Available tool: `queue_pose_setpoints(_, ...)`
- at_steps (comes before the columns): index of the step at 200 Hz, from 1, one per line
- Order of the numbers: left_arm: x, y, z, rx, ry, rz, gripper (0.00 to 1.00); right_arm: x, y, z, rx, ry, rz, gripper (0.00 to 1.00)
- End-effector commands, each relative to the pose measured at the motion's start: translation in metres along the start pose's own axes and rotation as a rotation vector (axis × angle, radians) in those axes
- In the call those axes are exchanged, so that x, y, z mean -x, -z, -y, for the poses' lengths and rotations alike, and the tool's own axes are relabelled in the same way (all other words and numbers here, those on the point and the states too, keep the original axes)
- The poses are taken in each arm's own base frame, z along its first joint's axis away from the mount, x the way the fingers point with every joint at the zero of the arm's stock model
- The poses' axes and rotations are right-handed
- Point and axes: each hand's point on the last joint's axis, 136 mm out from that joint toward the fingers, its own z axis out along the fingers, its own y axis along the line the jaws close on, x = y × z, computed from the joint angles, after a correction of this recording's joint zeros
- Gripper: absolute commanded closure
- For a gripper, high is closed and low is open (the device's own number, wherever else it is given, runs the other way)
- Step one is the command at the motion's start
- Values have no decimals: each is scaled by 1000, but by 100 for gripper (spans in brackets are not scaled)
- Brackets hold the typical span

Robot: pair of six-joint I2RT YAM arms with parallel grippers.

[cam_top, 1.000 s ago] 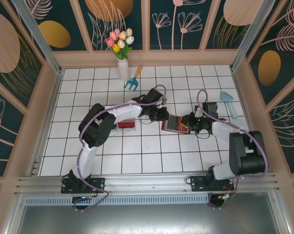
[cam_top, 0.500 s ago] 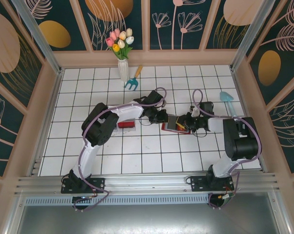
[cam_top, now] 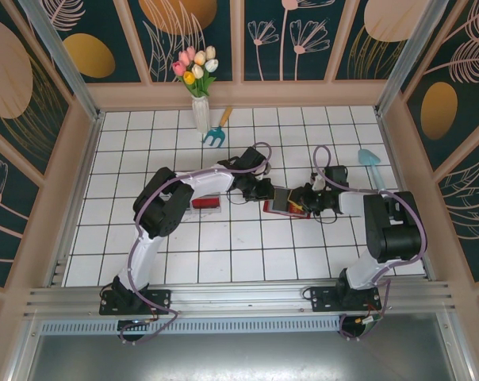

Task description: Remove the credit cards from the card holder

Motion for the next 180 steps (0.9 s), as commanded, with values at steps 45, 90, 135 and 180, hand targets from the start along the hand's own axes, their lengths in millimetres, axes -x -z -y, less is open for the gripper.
queue_pose_setpoints(45, -12, -9, -13, 43, 31, -50, 82, -5, -11, -21, 98, 67, -55, 78)
queue_pose_setpoints(90, -12, -8, -13, 46, 30, -50, 82, -4, -10, -20, 90, 66, -47, 84)
queue_pose_setpoints(135, -12, -8, -13, 43, 32, -52, 83, -3, -9, -18, 72, 65, -43, 100)
queue_pose_setpoints(180, -14, -9, -20, 75, 42, -51, 84, -3, 3, -4, 23, 39, 0, 100)
